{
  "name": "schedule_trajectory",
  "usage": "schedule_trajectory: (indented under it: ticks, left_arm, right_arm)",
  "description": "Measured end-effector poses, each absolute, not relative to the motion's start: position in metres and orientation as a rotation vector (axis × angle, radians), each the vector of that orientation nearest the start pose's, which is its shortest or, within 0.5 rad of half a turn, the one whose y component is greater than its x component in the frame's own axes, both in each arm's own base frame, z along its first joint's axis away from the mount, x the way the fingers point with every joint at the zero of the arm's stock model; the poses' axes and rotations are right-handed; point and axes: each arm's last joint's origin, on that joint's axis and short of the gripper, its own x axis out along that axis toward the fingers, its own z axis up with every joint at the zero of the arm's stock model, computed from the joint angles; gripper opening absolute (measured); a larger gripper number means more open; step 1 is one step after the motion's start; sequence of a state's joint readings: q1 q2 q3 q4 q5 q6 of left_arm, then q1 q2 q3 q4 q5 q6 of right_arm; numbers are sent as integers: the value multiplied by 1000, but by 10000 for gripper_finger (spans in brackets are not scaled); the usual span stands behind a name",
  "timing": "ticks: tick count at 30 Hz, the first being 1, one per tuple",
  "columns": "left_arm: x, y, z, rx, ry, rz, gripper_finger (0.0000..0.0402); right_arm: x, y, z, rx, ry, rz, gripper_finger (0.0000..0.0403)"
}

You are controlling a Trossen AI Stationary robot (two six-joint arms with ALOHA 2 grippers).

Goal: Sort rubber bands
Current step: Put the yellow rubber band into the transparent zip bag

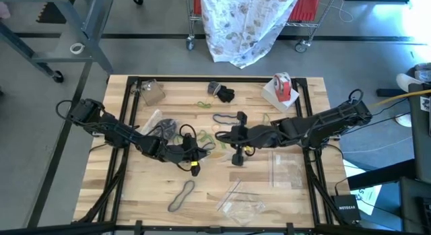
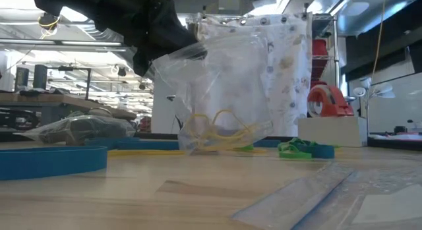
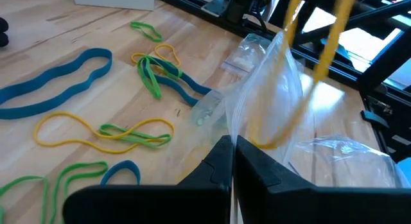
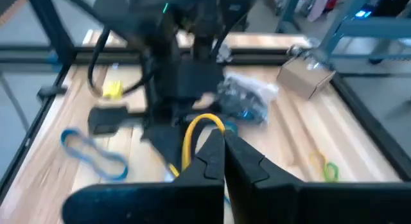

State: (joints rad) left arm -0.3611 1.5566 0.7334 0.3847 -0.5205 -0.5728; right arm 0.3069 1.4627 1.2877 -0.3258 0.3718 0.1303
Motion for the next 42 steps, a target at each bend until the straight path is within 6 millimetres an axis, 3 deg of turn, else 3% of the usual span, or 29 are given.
schedule_trajectory:
  ticks: [24,42]
  left_arm:
    - [298,-97,193,-373,303,243,1]
    - [298,-101,196,-411,275,220,1]
  right_arm:
    - [327,95,308,-68,609,-31,0]
    - [327,95,307,-51,614,-33,3]
